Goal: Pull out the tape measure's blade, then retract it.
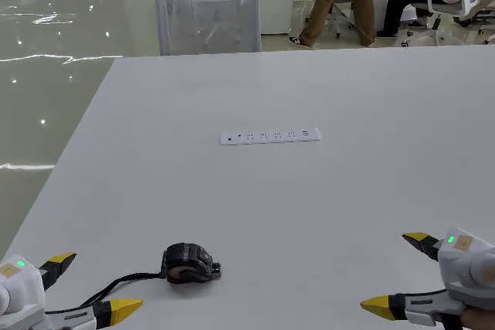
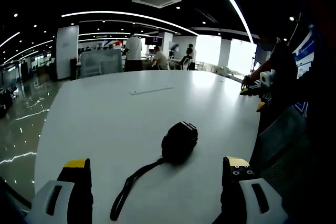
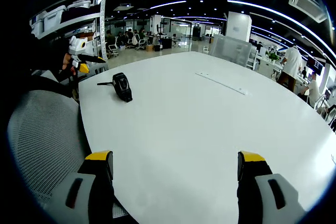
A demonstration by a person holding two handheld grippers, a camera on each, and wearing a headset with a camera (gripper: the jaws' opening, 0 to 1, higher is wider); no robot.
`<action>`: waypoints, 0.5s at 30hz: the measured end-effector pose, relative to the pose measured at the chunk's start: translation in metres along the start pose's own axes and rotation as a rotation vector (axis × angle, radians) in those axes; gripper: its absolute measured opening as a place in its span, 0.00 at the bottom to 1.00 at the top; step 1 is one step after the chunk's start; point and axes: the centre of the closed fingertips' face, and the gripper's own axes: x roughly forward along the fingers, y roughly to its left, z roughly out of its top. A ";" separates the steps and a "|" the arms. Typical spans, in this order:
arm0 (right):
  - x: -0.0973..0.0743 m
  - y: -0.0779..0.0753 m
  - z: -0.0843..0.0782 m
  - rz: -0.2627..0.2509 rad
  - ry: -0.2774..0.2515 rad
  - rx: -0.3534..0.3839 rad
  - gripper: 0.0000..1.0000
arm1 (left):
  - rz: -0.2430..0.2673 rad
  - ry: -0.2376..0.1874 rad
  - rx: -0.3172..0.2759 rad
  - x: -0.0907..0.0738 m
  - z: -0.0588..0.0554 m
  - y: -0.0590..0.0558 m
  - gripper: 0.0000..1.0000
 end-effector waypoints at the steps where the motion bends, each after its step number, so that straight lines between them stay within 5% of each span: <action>1: -0.005 0.001 -0.006 0.001 0.009 0.004 0.98 | -0.003 -0.005 0.007 -0.003 0.000 0.001 1.00; 7: -0.025 -0.006 -0.024 -0.032 0.024 -0.013 1.00 | -0.032 0.068 0.084 -0.010 -0.011 -0.006 1.00; 15: -0.039 -0.012 -0.011 -0.034 0.010 0.022 1.00 | -0.018 -0.001 0.020 -0.016 -0.004 -0.002 1.00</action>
